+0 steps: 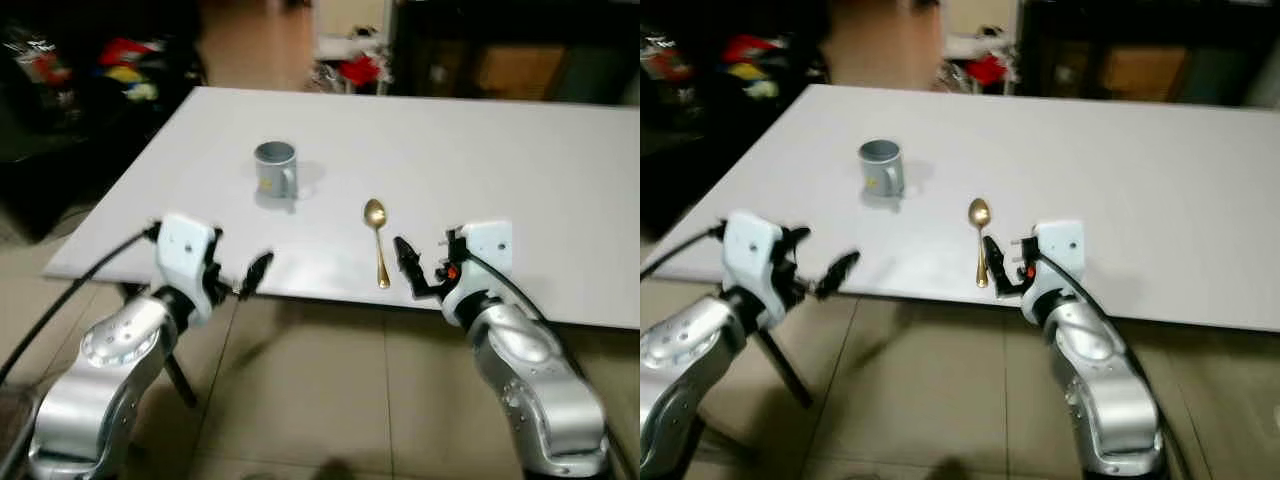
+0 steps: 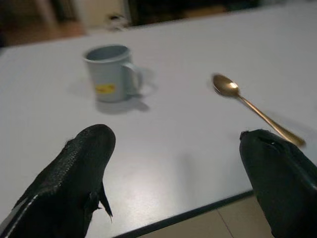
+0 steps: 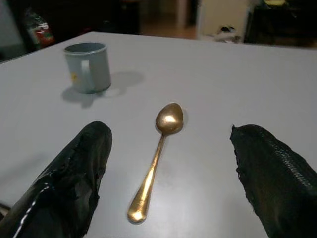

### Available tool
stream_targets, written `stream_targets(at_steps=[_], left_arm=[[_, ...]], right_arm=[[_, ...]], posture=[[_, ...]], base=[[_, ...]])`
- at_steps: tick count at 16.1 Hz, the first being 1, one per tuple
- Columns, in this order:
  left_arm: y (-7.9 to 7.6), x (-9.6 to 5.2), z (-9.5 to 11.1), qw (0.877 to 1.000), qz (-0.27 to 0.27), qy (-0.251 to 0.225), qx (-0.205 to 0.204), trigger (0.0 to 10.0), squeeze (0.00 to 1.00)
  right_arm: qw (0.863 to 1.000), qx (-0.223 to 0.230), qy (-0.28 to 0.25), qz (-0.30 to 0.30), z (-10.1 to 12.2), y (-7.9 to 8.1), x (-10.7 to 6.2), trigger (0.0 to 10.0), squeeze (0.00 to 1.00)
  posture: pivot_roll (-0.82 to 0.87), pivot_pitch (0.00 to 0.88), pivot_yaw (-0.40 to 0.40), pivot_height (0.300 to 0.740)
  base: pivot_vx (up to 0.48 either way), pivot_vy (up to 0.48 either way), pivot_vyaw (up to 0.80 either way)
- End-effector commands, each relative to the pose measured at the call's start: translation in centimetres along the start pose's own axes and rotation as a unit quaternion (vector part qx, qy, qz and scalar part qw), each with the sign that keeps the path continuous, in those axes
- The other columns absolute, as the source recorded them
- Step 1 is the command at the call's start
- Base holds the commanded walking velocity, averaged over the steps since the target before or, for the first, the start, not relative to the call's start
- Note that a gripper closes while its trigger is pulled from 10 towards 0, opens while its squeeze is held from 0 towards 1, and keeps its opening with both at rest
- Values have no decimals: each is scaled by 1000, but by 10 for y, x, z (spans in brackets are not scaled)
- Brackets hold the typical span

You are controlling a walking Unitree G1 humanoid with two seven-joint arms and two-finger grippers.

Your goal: Setting the table

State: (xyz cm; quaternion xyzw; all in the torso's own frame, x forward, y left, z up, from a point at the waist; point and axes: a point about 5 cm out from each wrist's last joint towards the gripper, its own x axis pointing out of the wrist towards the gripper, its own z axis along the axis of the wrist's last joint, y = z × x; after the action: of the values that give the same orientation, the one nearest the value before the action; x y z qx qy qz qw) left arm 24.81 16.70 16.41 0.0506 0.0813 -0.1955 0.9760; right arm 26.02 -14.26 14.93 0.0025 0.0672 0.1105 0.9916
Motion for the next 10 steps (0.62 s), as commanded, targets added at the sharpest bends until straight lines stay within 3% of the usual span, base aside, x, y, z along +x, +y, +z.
stream_targets(at_steps=[1, 6, 10], left_arm=[[4, -1, -1, 1000, 19, 5, 8, 10000, 0], [14, 1, -2, 997, 70, 8, 16, 10000, 0], [7, 6, -5, 998, 69, -5, -4, 10000, 0]], right_arm=[[1000, 5, -1, 4, 0, 0, 0, 10000, 0], [1000, 13, 2, 23, -4, 2, 2, 10000, 0], [1000, 14, 8, 17, -11, 0, -3, 10000, 0]], posture=[[157, 0, 52, 740], [166, 0, 46, 740], [123, 0, 66, 740]], base=[[0, 0, 800], [0, 0, 800], [0, 0, 800]])
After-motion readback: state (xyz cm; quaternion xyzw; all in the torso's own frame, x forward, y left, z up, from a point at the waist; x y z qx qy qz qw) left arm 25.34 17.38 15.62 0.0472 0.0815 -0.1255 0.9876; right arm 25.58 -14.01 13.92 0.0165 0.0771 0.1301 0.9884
